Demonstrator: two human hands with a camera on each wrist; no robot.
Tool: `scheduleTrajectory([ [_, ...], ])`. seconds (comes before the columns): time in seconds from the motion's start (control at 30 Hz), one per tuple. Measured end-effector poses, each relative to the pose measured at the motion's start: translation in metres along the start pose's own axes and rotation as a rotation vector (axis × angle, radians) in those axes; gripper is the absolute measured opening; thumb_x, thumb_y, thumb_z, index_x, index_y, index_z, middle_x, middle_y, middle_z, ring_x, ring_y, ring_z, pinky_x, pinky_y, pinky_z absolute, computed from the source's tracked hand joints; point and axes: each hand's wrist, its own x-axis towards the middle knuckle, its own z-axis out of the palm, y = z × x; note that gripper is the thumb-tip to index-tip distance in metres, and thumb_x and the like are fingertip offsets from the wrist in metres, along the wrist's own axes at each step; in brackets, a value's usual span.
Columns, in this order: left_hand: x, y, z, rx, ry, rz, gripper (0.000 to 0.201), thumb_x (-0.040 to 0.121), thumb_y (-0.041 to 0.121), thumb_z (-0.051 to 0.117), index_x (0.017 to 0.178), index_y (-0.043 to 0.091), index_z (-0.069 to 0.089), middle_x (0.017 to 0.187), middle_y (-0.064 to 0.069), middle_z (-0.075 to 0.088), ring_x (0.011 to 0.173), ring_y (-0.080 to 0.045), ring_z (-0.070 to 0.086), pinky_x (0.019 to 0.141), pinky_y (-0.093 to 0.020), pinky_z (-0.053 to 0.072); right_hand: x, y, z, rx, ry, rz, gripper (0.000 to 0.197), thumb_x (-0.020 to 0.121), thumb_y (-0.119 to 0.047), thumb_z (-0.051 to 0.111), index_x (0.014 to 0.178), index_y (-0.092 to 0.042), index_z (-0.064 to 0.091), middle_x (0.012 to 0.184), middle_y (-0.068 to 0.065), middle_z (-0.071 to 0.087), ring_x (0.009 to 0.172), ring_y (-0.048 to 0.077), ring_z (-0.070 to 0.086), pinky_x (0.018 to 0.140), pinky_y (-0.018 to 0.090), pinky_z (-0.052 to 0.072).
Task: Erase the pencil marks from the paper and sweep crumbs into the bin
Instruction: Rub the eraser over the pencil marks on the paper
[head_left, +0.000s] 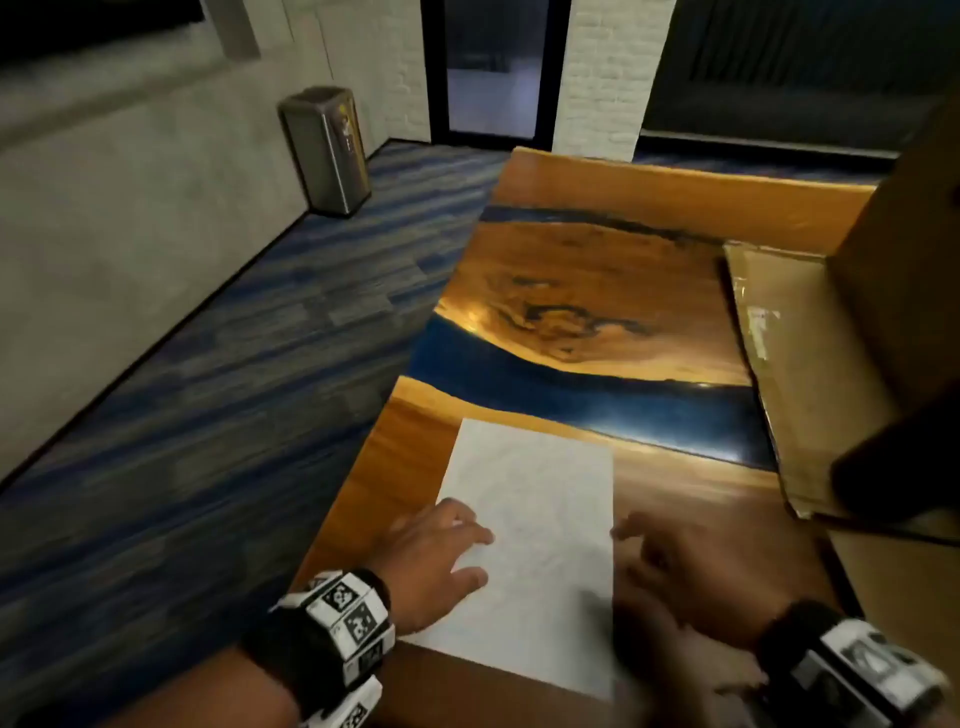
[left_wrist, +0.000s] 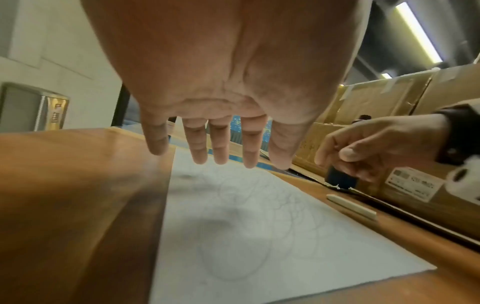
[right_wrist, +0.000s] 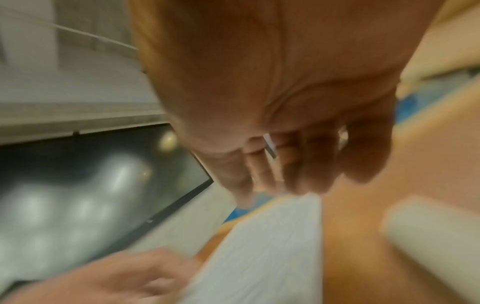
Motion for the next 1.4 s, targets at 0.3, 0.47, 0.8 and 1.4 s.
scheduleTrajectory([
  [0.3,-0.007,-0.049,0.012,0.422,-0.106,0.055,0.078,0.091,0.061,0.056,0.157,0.042,0.019,0.165,0.008,0.009,0.151,-0.017,0.009,0.121,-0.046,0.016,0.028,0.044,0.042,-0.253,-0.065,0.088,0.027,0.094,-0.047,0.053,0.120,-0.041,0.045,0.094,-0.013,0.059,0.080,0.008,0.061,0.074,0.028,0.054],
  [0.47,-0.025,-0.066,0.022,0.334,-0.012,0.052,0.088,0.084,0.064,0.064,0.157,0.041,0.021,0.166,0.011,0.004,0.152,-0.015,0.006,0.123,-0.046,0.013,0.026,-0.026,0.045,-0.265,0.096,-0.144,0.020,0.086,-0.044,0.069,0.097,-0.032,0.058,0.088,-0.010,0.062,0.077,0.007,0.054,0.061,0.021,0.041],
  [0.8,-0.034,-0.081,0.028,0.489,-0.067,0.081,0.115,0.068,0.084,0.061,0.159,0.035,0.009,0.168,0.014,-0.002,0.154,-0.019,0.003,0.119,-0.059,0.020,0.067,-0.136,0.097,-0.443,0.103,-0.429,0.028,0.093,-0.034,0.062,0.119,-0.023,0.062,0.104,-0.002,0.059,0.091,0.016,0.053,0.072,0.024,0.039],
  [1.4,-0.024,-0.086,0.025,0.552,-0.084,0.175,0.115,0.061,0.093,0.054,0.156,0.036,0.021,0.161,0.026,0.003,0.142,-0.015,0.015,0.105,-0.060,0.033,0.078,-0.139,0.105,-0.453,0.045,-0.556,0.022,0.093,-0.031,0.061,0.114,-0.023,0.061,0.102,-0.006,0.048,0.092,0.015,0.056,0.080,0.030,0.049],
])
